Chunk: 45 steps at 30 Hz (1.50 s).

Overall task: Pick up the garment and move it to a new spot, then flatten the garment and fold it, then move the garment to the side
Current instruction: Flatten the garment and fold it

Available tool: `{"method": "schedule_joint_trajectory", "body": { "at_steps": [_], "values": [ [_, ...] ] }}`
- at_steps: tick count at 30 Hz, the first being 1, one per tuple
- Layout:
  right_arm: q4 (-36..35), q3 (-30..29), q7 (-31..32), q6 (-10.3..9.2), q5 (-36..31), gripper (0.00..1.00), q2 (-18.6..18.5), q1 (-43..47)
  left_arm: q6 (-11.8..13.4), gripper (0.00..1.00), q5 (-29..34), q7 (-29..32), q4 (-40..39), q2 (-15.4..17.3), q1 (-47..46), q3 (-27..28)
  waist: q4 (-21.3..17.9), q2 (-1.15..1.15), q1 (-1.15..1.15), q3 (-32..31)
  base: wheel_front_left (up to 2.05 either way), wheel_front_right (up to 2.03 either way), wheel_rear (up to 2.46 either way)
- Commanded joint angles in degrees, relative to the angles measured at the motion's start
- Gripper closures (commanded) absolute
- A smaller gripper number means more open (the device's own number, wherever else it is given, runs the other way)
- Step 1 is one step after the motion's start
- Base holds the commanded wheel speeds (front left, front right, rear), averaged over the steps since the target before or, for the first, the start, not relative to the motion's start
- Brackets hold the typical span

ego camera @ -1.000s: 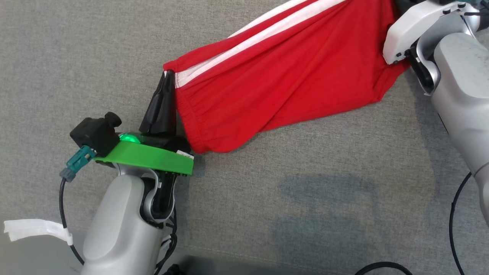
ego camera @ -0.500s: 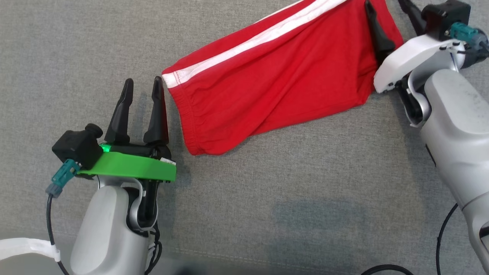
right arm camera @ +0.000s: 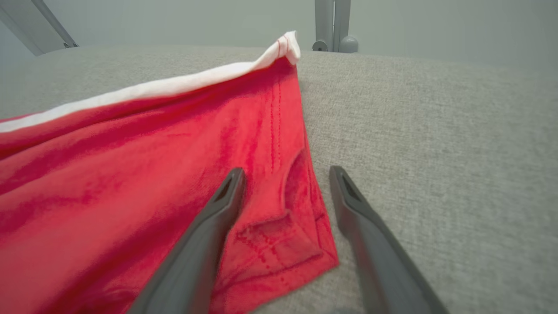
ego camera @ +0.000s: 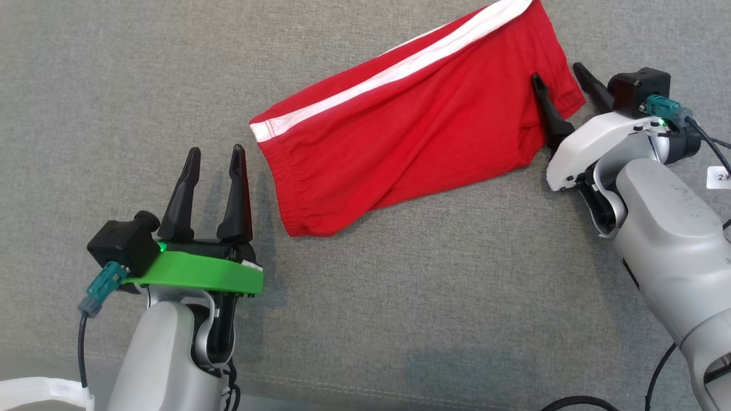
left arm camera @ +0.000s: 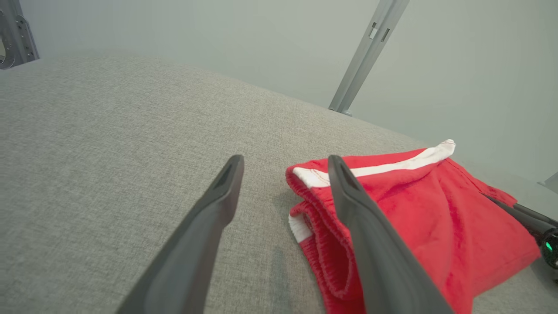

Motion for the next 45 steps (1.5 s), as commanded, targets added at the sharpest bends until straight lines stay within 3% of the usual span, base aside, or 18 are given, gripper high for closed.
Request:
{"method": "schedule_joint_trajectory", "body": {
  "at_steps": [1, 2, 3, 13, 25, 34, 38, 45],
  "values": [
    [2.4, 1.3, 0.7, -0.09, 0.9, 0.56, 0.7, 1.6, 0.2, 0.00, 0.6, -0.1, -0.2, 0.2, 0.6, 0.1, 0.2, 0.00, 0.00, -0.4, 0.00, 0.00, 0.00],
    [3.1, 1.8, 0.7, -0.08, 1.2, 0.91, 1.1, 1.6, 0.2, 0.00, 0.7, -0.1, -0.2, 0.2, 0.8, 0.1, 0.2, 0.00, 0.00, -0.6, 0.00, 0.00, 0.00],
    [3.8, 2.4, 1.1, -0.06, 1.8, 1.00, 1.6, 1.9, 0.2, 0.00, 0.7, -0.1, -0.2, 0.2, 1.0, 0.1, 0.2, 0.00, 0.00, -1.0, 0.00, 0.00, 0.00],
    [4.2, 1.4, 0.3, -0.10, 6.7, 1.00, 2.2, 5.0, 0.2, 0.00, 1.6, -0.1, 0.5, 0.2, 3.6, 0.7, -1.6, 0.00, 0.00, -5.8, 0.00, 0.00, 0.00],
    [-4.8, -11.0, 0.1, -0.10, 7.5, 1.00, 5.4, 19.6, 0.2, 0.00, 3.1, -0.1, 1.5, 0.2, 8.6, 1.9, -5.9, 0.00, 0.00, -13.1, 0.00, 0.00, 0.00],
    [-9.7, -17.5, 0.1, -0.10, 4.1, 1.00, 5.5, 25.4, 0.2, 0.00, 3.1, -0.1, 1.1, 0.2, 10.0, 1.6, -7.0, 0.00, 0.00, -14.0, 0.00, 0.00, 0.00],
    [-16.9, -16.5, 0.1, -0.06, 0.3, 1.00, 5.9, 25.3, 0.2, 0.00, 3.4, -0.1, 1.0, 0.2, 10.3, 1.4, -7.0, 0.00, 0.00, -13.7, 0.00, 0.00, 0.00],
    [-25.6, -6.4, 0.1, -0.06, -2.9, 1.00, 7.0, 22.9, 0.2, 0.00, 2.8, -0.1, 1.3, 0.2, 10.0, 0.6, -5.1, 0.00, 0.00, -13.5, 0.00, 0.00, 0.00]
  ]
}}
